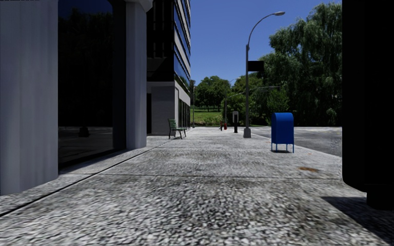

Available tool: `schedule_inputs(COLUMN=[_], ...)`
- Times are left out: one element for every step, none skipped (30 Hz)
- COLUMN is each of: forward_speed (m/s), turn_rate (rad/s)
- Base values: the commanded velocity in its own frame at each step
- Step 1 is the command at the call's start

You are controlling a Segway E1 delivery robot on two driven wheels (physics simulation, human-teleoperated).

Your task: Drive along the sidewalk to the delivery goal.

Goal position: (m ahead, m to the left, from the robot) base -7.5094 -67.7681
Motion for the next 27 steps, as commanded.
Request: schedule_inputs(forward_speed=[2.00,2.00,2.00,2.00,2.00,2.00,2.00,2.00,2.00,2.00,2.00,2.00,2.00,2.00,2.00,2.00,2.00,2.00,2.00,2.00,2.00,2.00,2.00,2.00,2.00,2.00,2.00], turn_rate=[0.00,0.00,0.00,0.00,0.00,0.00,0.00,0.00,0.00,0.00,0.00,0.00,0.00,0.00,0.00,0.00,0.00,0.00,0.00,0.00,0.00,0.00,0.00,0.00,0.00,0.00,0.00])
